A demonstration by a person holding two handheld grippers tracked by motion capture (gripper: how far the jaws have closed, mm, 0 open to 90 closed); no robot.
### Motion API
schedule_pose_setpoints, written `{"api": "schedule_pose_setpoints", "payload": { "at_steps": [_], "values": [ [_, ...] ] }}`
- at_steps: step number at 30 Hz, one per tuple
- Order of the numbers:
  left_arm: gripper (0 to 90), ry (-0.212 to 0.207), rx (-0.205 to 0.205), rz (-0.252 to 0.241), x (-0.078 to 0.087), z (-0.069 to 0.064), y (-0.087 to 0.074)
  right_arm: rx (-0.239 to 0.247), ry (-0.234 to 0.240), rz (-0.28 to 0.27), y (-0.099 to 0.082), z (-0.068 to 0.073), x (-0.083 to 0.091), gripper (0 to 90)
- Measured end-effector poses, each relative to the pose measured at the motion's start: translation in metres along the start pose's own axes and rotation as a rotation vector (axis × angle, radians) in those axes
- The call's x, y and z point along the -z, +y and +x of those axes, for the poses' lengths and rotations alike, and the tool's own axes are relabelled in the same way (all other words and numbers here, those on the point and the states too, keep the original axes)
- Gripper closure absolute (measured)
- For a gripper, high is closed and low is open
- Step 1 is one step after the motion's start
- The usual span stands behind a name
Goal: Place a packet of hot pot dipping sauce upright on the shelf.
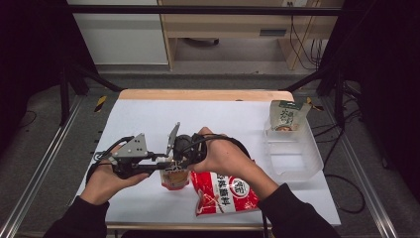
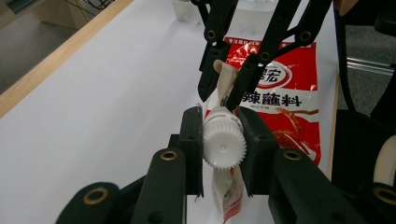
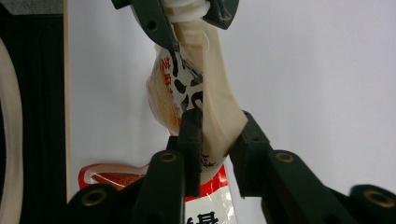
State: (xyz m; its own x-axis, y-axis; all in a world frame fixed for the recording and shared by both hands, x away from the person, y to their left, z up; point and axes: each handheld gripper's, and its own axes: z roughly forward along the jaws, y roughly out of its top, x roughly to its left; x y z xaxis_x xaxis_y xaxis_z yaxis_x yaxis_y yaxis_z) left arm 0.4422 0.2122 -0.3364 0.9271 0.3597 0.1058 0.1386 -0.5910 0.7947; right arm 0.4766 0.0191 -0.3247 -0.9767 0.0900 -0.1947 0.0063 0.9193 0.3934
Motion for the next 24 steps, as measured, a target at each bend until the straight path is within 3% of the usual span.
{"api": "schedule_pose_setpoints", "payload": {
  "at_steps": [9,15,24],
  "values": [
    [72.9,0.018,0.016,-0.024,0.001,0.001,0.000,-0.010,-0.014,-0.013,0.000,0.000,0.006,85.2],
    [71.9,0.038,0.041,-0.070,0.004,0.005,0.001,-0.014,-0.037,-0.009,0.004,-0.002,0.015,87.0],
    [31.1,0.138,0.134,-0.196,0.023,0.007,-0.009,-0.010,-0.079,-0.011,0.009,-0.013,0.039,87.4]
  ]
}}
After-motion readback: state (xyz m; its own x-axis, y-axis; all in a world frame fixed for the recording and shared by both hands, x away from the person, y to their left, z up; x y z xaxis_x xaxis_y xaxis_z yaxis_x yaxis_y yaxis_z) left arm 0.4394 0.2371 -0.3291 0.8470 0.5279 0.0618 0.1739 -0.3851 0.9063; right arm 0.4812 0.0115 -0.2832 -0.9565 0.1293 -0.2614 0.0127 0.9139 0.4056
